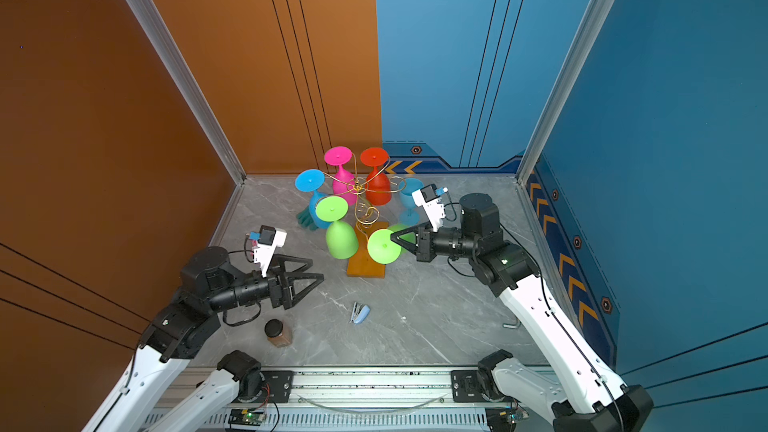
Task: Take the wine glass off the wine glass rack
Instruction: 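Carry the green glass toward the robot while the left gripper reaches toward it, then close the left gripper on the green glass's foot beside the right gripper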
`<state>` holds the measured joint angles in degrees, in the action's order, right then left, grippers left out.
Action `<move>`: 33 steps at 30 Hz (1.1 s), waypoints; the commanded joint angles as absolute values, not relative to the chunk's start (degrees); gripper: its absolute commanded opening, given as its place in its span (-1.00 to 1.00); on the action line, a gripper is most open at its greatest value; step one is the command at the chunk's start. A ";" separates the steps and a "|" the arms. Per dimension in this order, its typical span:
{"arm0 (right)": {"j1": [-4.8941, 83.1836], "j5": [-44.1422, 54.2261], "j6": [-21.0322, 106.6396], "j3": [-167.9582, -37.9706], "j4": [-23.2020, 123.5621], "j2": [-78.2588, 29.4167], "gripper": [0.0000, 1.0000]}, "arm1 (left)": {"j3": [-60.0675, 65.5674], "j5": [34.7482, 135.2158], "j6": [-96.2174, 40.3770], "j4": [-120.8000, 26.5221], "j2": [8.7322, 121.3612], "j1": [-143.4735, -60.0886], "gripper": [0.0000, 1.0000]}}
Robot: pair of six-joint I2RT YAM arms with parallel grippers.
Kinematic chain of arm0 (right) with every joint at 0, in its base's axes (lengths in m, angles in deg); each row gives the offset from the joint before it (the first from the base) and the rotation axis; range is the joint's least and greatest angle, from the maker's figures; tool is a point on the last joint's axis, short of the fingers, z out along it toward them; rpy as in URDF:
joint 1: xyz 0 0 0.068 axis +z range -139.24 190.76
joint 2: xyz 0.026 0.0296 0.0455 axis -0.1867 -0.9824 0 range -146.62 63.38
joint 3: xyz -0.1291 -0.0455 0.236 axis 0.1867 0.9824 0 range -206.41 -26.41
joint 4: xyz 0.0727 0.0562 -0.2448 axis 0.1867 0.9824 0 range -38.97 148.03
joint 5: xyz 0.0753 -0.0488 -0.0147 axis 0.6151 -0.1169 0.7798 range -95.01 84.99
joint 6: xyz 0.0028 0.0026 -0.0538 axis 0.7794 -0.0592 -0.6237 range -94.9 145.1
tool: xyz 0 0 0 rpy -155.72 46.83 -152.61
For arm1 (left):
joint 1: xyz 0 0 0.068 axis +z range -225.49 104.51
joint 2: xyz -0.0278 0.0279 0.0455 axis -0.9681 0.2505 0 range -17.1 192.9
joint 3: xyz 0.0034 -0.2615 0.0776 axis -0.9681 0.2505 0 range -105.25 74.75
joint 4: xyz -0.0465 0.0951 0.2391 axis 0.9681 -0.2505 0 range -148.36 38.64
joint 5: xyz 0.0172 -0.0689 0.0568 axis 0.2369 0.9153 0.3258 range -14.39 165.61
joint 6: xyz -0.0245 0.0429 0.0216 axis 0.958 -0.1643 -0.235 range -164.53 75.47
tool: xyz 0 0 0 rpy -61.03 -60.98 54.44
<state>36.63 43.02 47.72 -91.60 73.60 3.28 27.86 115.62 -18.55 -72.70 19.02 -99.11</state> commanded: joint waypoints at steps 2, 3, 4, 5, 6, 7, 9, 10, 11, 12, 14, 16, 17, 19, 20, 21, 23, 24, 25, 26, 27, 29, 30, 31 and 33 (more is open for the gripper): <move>39.92 43.87 44.46 -90.75 73.88 3.88 -1.00 | 30.05 123.17 -11.32 -61.07 19.17 -98.61 0.81; 40.56 43.77 44.44 -90.67 73.88 3.81 -1.00 | 30.34 123.57 -10.89 -59.99 19.28 -98.56 0.81; 41.41 43.69 44.49 -90.60 73.89 3.71 -1.00 | 30.42 123.96 -10.42 -59.57 19.57 -98.63 0.80; 42.25 43.56 44.52 -90.63 73.88 3.46 -1.00 | 30.67 124.33 -9.99 -59.25 19.79 -98.60 0.78; 43.00 43.35 44.63 -90.62 73.93 3.28 -1.00 | 30.79 124.78 -9.61 -59.01 20.06 -98.54 0.76; 43.87 43.01 44.75 -90.60 73.88 2.97 -1.00 | 30.89 125.28 -9.12 -58.77 20.37 -98.68 0.75; 45.31 42.55 44.92 -90.75 73.93 2.40 -1.00 | 31.07 126.50 -8.58 -58.49 21.01 -98.80 0.62; 46.10 42.39 44.96 -90.82 73.89 2.02 -1.00 | 31.07 127.11 -8.41 -58.42 21.26 -99.01 0.59; 46.77 42.16 45.05 -90.84 73.89 1.74 -1.00 | 31.06 127.45 -8.38 -58.40 21.51 -99.25 0.56; 47.44 42.03 45.10 -91.04 73.88 1.45 -1.00 | 31.01 127.65 -8.33 -58.39 21.55 -99.56 0.55; 48.60 41.60 45.14 -91.30 73.88 0.86 -1.00 | 31.17 127.88 -8.38 -58.39 21.67 -100.30 0.51; 49.83 41.35 45.23 -91.80 73.88 0.22 -1.00 | 31.22 128.15 -8.33 -58.05 21.88 -101.19 0.46; 50.32 41.16 45.23 -91.95 73.88 -0.05 -1.00 | 31.31 128.28 -8.32 -57.96 22.06 -101.68 0.44; 50.58 40.79 45.23 -92.46 73.88 -0.66 -1.00 | 31.33 128.60 -8.44 -57.65 22.53 -102.73 0.28; 52.10 40.73 45.28 -92.58 73.88 -0.88 -1.00 | 31.29 128.77 -8.44 -57.55 22.93 -103.20 0.20; 52.71 40.56 45.23 -92.76 73.81 -1.13 -1.00 | 31.24 129.11 -8.51 -57.35 23.26 -103.85 0.15; 53.38 40.43 45.23 -92.99 73.80 -1.56 -1.00 | 31.17 129.48 -8.81 -57.37 23.79 -104.89 0.12; 53.62 40.43 45.23 -93.16 73.77 -1.78 -1.00 | 31.04 129.55 -8.94 -57.38 24.07 -105.47 0.10; 53.90 40.59 45.23 -93.21 73.78 -1.91 -1.00 | 31.01 129.58 -9.02 -57.34 24.28 -105.87 0.10; 54.12 40.69 45.23 -93.32 73.71 -2.01 -1.00 | 31.07 129.58 -9.18 -57.34 24.45 -106.22 0.09; 54.40 40.70 45.15 -93.44 73.71 -2.10 -1.00 | 31.07 129.58 -9.31 -57.38 24.70 -106.63 0.08; 54.62 40.65 45.06 -93.55 73.73 -2.19 -1.00 | 31.10 129.67 -9.48 -57.34 25.17 -107.29 0.04; 54.74 40.63 45.06 -93.53 73.78 -2.18 -1.00 | 31.09 129.66 -9.59 -57.36 25.39 -107.61 0.01; 54.86 40.56 44.99 -93.56 73.75 -2.21 -1.00 | 31.14 129.67 -9.65 -57.34 25.59 -107.84 0.00; 54.91 40.36 44.97 -93.66 73.76 -2.19 -1.00 | 31.25 129.66 -9.67 -57.34 25.71 -108.10 -0.08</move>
<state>54.53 41.27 45.90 -91.77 73.60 -2.16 30.74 128.14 -8.71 -58.39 25.69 -107.48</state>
